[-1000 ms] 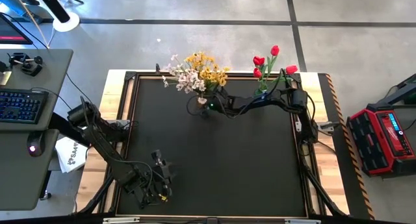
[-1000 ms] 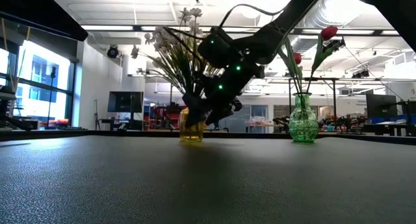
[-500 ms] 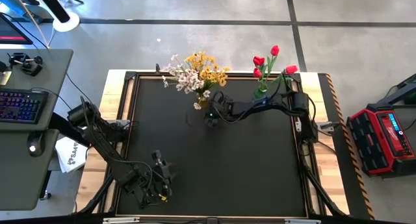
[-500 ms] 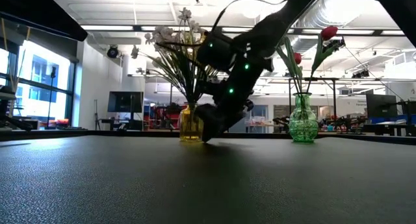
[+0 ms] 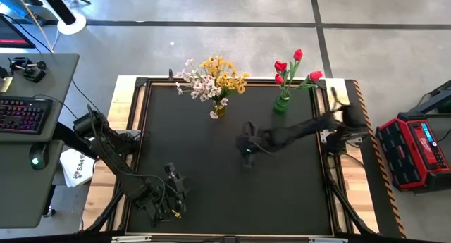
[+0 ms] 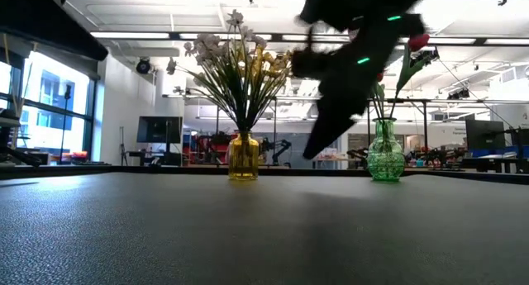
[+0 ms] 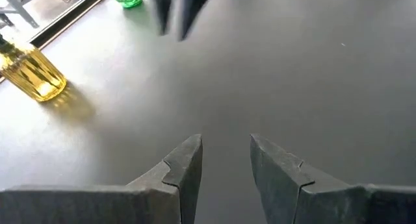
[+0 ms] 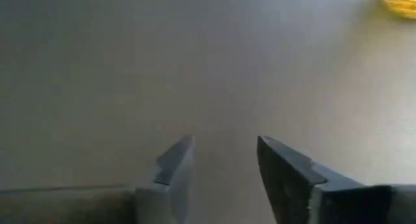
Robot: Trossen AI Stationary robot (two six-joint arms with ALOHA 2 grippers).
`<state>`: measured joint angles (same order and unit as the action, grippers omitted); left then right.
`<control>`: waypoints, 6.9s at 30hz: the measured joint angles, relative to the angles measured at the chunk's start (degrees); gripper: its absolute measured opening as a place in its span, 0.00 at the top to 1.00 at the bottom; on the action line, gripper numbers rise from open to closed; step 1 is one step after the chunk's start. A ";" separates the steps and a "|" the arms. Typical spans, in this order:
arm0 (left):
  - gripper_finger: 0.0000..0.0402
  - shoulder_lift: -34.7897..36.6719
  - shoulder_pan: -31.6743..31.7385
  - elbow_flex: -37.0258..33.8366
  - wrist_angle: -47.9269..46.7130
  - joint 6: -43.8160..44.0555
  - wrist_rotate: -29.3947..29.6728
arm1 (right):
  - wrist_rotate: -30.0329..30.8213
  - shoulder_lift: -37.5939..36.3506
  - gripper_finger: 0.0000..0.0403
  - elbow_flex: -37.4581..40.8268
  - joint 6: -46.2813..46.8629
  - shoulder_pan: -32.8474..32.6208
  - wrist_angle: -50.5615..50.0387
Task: Sort flowers into vase by color
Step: Return to Home Position
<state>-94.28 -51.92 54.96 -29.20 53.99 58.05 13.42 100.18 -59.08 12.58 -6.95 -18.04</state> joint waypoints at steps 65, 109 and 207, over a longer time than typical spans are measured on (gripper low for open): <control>0.70 61.39 33.29 -44.02 57.28 -46.65 -25.23 | -13.69 -99.91 0.80 58.52 2.38 12.21 23.25; 0.99 93.69 49.71 -54.29 30.36 -52.35 -58.82 | -13.43 -99.80 0.80 58.56 2.38 12.21 19.06; 0.99 93.64 49.68 -54.27 30.30 -48.16 -57.36 | -12.60 -99.84 0.79 58.56 -11.08 10.24 19.10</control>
<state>-0.64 -2.24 0.69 1.10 5.82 0.69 0.82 0.34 -0.51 1.50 3.29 1.06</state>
